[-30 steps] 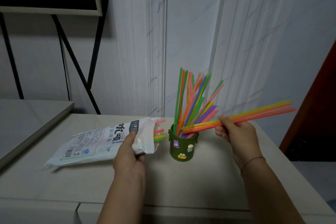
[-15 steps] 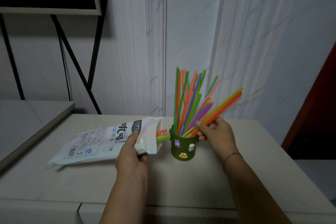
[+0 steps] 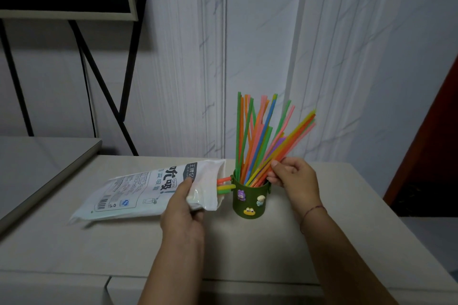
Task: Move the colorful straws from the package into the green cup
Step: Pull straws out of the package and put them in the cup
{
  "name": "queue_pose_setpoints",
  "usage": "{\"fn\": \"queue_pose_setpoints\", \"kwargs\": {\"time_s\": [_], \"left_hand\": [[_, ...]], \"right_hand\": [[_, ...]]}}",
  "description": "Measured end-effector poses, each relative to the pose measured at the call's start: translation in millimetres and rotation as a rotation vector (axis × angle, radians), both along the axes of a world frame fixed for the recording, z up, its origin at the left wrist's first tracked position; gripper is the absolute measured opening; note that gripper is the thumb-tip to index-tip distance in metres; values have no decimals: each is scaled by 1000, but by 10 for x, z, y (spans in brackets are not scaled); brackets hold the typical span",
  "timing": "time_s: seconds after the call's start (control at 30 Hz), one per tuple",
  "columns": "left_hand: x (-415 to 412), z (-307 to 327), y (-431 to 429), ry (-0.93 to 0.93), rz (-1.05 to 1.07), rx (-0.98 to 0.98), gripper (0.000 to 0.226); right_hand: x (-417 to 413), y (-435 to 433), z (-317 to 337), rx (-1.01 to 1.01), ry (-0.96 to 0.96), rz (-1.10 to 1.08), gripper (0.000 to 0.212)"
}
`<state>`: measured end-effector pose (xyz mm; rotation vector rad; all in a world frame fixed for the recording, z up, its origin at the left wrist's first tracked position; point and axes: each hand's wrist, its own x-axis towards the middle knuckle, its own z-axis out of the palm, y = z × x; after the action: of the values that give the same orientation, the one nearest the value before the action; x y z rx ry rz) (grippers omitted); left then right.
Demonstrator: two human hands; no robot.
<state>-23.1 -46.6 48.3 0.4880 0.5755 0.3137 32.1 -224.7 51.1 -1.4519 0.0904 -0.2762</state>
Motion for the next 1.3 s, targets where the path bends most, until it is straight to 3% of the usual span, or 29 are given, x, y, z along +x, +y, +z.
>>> {"fn": "queue_pose_setpoints", "kwargs": {"time_s": [0.13,0.2,0.33,0.6,0.93,1.17,1.3], "left_hand": [[6,-4,2,-11,-12,23,47],[7,-6,-3,-14,2,32,50],[-1,5,-21,-13,3,56,48],[-13,22,-107,-15,51,121,44],[-11,22,36,-58,108,30,40],[12,-11,53,-88,78,-27,47],[11,-6,17,-65,75,-18,49]], "right_hand": [[-67,-25,11,5,100,54,19],[-125,-39,42,-77,168,95,15],[-256,30,120,-190,268,226,29],[-475,425,274,-48,124,531,10],[-392,251,278,-15,45,350,4],[-325,171,256,299,62,337,8],[-339,306,217,325,80,389,4]]}}
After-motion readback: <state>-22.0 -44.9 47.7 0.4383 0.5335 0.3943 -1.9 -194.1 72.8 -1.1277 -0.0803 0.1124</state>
